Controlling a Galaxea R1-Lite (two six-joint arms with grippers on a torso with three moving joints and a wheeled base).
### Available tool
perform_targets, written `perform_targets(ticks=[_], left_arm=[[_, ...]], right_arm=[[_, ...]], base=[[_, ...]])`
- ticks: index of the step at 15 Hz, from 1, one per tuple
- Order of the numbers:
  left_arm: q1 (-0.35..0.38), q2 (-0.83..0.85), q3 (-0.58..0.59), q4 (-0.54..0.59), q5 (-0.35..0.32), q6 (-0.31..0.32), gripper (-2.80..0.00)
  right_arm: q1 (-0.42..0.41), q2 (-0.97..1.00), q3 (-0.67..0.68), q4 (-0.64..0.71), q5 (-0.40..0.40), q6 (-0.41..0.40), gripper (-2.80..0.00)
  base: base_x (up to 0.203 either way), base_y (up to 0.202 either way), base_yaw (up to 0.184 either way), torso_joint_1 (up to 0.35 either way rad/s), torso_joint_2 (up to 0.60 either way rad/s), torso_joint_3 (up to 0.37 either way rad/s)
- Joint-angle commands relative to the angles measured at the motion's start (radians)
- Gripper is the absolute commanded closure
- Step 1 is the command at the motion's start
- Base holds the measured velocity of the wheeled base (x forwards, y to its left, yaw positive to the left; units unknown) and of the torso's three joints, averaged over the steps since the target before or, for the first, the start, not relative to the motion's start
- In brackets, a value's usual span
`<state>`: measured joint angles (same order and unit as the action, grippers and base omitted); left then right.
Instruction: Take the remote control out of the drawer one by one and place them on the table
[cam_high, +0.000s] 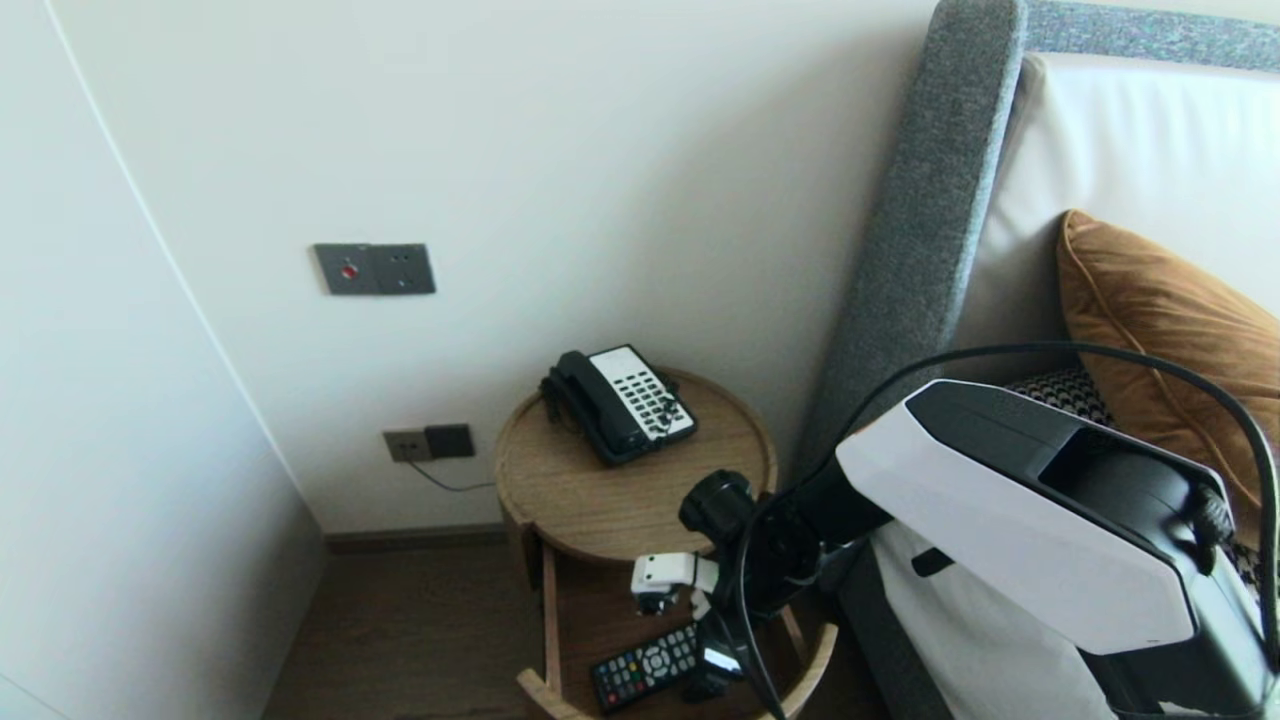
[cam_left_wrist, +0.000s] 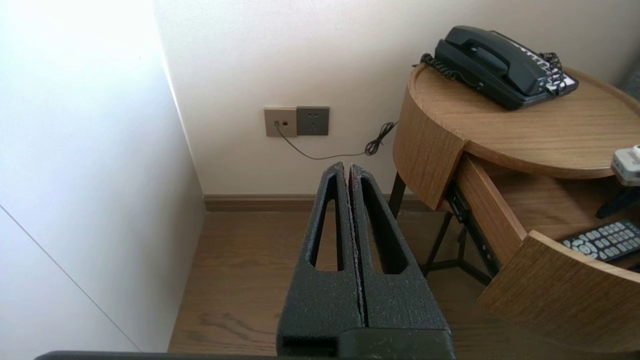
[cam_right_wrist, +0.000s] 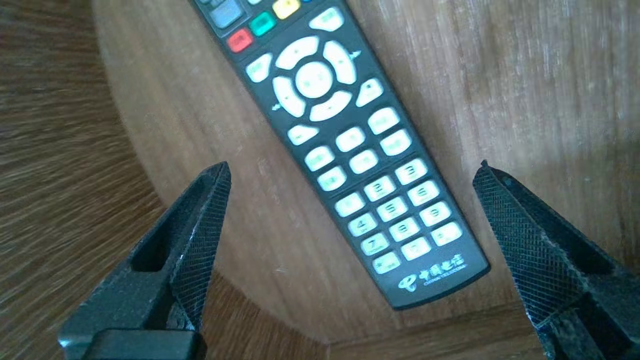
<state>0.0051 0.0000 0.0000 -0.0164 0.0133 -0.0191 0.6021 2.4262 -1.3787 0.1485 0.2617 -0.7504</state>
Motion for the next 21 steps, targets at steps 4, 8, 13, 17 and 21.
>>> perform_targets(ticks=[4,8,13,17,21], left_arm=[[0.001,-0.002,0.000,0.000,0.001,-0.001,0.00],[0.001,-0.002,0.000,0.000,0.001,-0.001,0.00],[0.000,-0.002,0.000,0.000,0.001,-0.001,0.00],[0.001,-0.002,0.000,0.000,0.001,-0.001,0.00],[0.000,-0.002,0.000,0.000,0.001,-0.001,0.00]], right_arm=[[0.001,0.025,-0.023,-0.001,0.002,-0.006,-2.80],[0.016,0.033,-0.028,-0.001,0.001,-0.005,-2.80],[0.015,0.034,-0.022,-0.001,0.001,-0.005,-2.80],[0.016,0.034,-0.029,-0.008,0.002,-0.004,-2.80],[0.016,-0.009,-0.019,-0.007,0.001,-0.007,-2.80]], base=[[0.000,0.000,0.000,0.000,0.00,0.000],[0.000,0.000,0.000,0.000,0.00,0.000],[0.000,0.000,0.000,0.000,0.00,0.000],[0.000,0.000,0.000,0.000,0.00,0.000],[0.000,0.000,0.000,0.000,0.00,0.000]])
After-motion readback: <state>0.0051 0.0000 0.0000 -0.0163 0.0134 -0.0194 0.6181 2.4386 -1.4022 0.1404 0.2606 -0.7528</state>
